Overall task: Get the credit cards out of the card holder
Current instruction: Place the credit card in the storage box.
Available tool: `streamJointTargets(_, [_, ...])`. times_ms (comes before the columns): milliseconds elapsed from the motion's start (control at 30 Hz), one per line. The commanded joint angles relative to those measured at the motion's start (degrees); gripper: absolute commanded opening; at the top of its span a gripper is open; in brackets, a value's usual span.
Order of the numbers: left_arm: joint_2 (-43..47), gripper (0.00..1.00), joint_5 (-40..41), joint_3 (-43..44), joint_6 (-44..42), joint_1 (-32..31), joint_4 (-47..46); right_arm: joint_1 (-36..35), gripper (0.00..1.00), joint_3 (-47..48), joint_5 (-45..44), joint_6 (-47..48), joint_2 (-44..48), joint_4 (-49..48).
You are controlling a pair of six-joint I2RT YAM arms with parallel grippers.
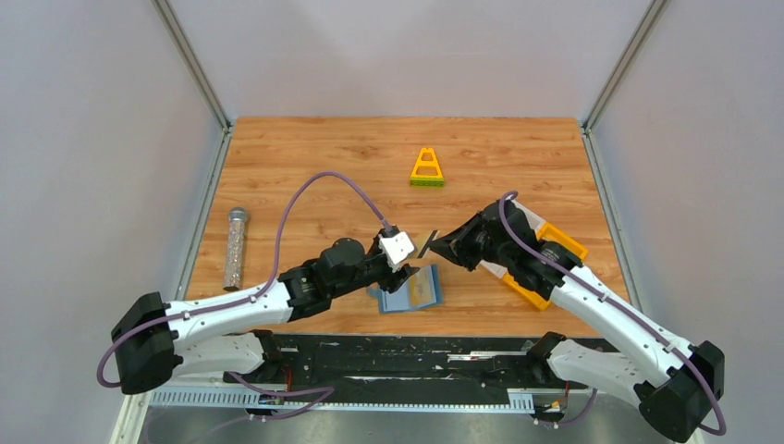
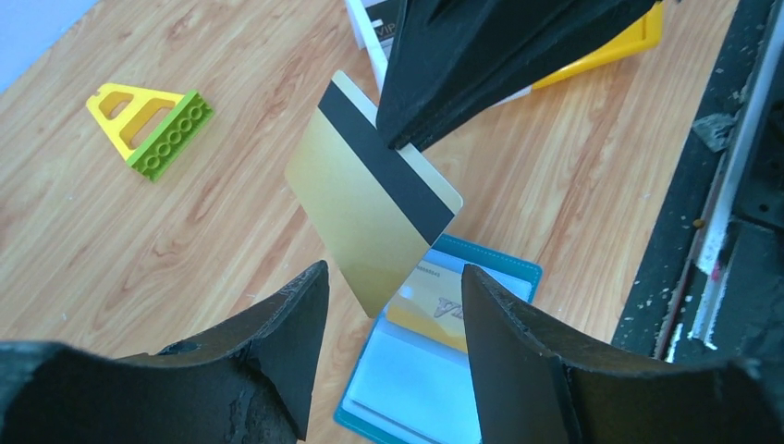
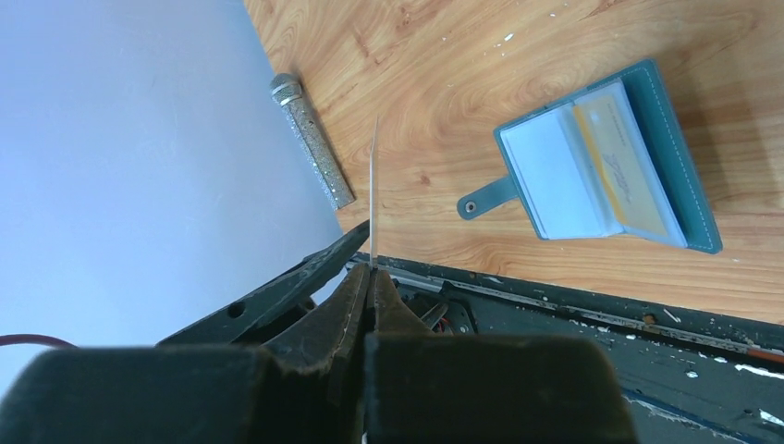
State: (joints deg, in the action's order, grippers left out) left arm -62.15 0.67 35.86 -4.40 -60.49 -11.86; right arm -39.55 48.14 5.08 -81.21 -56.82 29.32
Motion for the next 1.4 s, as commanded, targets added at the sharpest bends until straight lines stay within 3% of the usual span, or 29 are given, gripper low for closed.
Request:
streamJointTargets(0, [-1.2,0.62,4.4,1.2,-4.3,-1.9,-4.1,0.3,0.0,-0.1,0.3,-4.4,2.1,1.6])
streamJointTargets(167, [-3.3,0.51,6.9,3.9,-4.4,-2.7,-3.1,0.3,0.0,-0.6,1.6,-4.5,2.4,1.4])
streamJointTargets(467, [-3.7,0.01,6.5,3.5,-2.1,-4.0,-3.5,0.3,0.0,-2.5,0.6,-2.0,3.4,-0.3])
streamJointTargets(567, [-3.3,0.0,7.3,3.6,-0.7,-4.0,-2.1,0.3,0.04,-2.4,-1.7,1.8,3.6,-0.5])
streamJointTargets(700, [-2.4,0.0,7.2,3.7,2.6,-4.0,0.2,0.4,0.4,-2.7,-6.5,11.6,4.9,-1.0])
streamJointTargets(767, [-1.7,0.0,6.6,4.0,4.6,-4.1,2.1,0.4,0.5,-3.1,-8.5,17.2,6.5,-1.7])
streamJointTargets(933, [-0.1,0.0,4.7,5.7,11.5,-4.0,8.7,0.5,0.52,-5.7,-12.7,34.5,13.6,-4.9])
streamJointTargets(1067, [0.5,0.0,-1.7,7.6,17.5,-3.9,11.4,0.9,0.52,-10.4,-9.1,45.9,21.2,-10.7])
streamJointTargets(1200, [-0.1,0.0,-6.4,11.0,25.6,-2.5,15.8,3.5,0.54,-10.3,0.3,51.2,24.0,-9.5])
streamJointTargets(1367, [-2.3,0.0,-12.2,14.8,34.0,3.0,20.8,8.5,0.57,-10.2,12.0,50.4,20.5,-7.5])
